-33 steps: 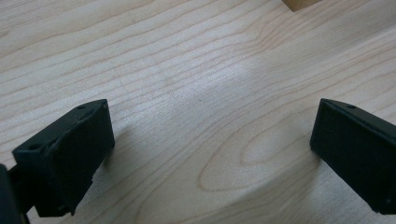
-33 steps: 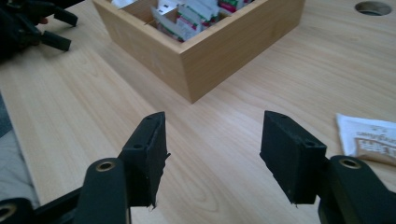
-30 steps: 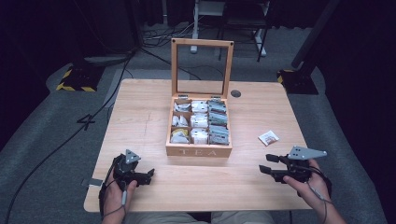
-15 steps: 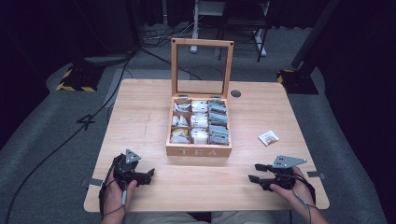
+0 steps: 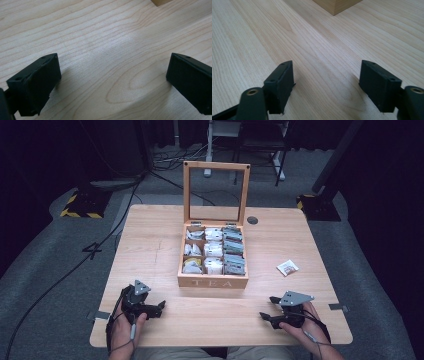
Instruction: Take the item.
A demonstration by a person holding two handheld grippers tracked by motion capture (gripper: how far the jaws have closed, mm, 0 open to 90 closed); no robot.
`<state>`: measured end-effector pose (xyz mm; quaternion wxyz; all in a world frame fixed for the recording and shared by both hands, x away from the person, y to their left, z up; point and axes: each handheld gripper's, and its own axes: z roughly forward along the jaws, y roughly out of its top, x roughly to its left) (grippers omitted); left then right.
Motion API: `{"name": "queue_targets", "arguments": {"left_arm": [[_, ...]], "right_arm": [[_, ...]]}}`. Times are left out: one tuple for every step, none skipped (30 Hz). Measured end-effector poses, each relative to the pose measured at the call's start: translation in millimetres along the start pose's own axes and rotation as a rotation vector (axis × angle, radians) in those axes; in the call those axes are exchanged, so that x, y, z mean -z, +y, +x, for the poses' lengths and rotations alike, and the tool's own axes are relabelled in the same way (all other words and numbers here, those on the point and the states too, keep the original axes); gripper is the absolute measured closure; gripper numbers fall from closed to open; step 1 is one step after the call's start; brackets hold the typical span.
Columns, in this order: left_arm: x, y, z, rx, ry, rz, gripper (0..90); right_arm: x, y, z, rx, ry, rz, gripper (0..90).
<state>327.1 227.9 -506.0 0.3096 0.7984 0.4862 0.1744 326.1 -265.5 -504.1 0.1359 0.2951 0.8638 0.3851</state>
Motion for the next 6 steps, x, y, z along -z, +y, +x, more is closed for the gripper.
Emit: {"name": "queue_targets", "arguments": {"left_arm": [[-0.1, 0.0, -0.1, 0.001, -0.001, -0.001, 0.0], [0.0, 0.0, 0.0, 0.0, 0.0, 0.0, 0.1], [0.0, 0.0, 0.0, 0.0, 0.0, 0.0, 0.0], [0.0, 0.0, 0.0, 0.0, 0.001, 0.0, 0.0], [0.1, 0.0, 0.0, 0.001, 0.001, 0.001, 0.1], [0.0, 0.0, 0.0, 0.0, 0.001, 0.0, 0.1]], "right_arm": [[-0.7, 0.2, -0.6, -0.004, 0.0, 0.005, 19.1], [-1.2, 0.5, -0.7, -0.009, -0.001, 0.01, 17.6], [-1.5, 0.5, -0.6, -0.005, 0.001, 0.011, 16.8], [-1.8, 0.6, -0.5, -0.003, 0.004, 0.013, 15.9], [-2.0, 0.7, -0.5, -0.001, 0.006, 0.013, 15.6], [-2.1, 0.7, -0.5, 0.0, 0.007, 0.014, 15.5]]}}
